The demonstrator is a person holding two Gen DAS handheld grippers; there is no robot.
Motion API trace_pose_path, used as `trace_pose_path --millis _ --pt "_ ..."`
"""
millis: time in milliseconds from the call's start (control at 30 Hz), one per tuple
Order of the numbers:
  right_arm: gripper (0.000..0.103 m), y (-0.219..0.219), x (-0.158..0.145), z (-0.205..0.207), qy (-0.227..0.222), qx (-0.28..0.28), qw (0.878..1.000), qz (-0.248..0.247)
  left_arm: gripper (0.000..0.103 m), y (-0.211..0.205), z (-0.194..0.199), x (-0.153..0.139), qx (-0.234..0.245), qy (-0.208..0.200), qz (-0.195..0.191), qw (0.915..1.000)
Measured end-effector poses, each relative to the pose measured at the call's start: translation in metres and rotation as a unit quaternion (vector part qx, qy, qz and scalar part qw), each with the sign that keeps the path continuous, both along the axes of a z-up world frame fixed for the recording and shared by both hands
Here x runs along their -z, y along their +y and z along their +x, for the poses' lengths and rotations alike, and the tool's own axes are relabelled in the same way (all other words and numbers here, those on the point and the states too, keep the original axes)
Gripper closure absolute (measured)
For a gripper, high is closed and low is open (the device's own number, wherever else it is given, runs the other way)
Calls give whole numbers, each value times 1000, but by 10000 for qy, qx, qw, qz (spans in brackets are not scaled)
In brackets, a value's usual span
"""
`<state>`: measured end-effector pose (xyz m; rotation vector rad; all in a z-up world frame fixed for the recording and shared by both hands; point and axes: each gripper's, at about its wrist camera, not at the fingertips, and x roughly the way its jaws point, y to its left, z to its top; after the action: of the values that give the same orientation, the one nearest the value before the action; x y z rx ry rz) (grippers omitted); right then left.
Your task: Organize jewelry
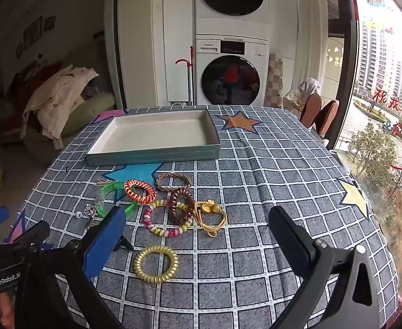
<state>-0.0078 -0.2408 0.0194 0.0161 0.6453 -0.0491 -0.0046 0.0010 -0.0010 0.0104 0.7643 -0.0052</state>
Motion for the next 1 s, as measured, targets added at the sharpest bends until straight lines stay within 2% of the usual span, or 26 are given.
trace_pose_path --millis 1000 --pt "0 2 -2 -1 20 -55 10000 10 0 2 0 2 -22 45 3 10000"
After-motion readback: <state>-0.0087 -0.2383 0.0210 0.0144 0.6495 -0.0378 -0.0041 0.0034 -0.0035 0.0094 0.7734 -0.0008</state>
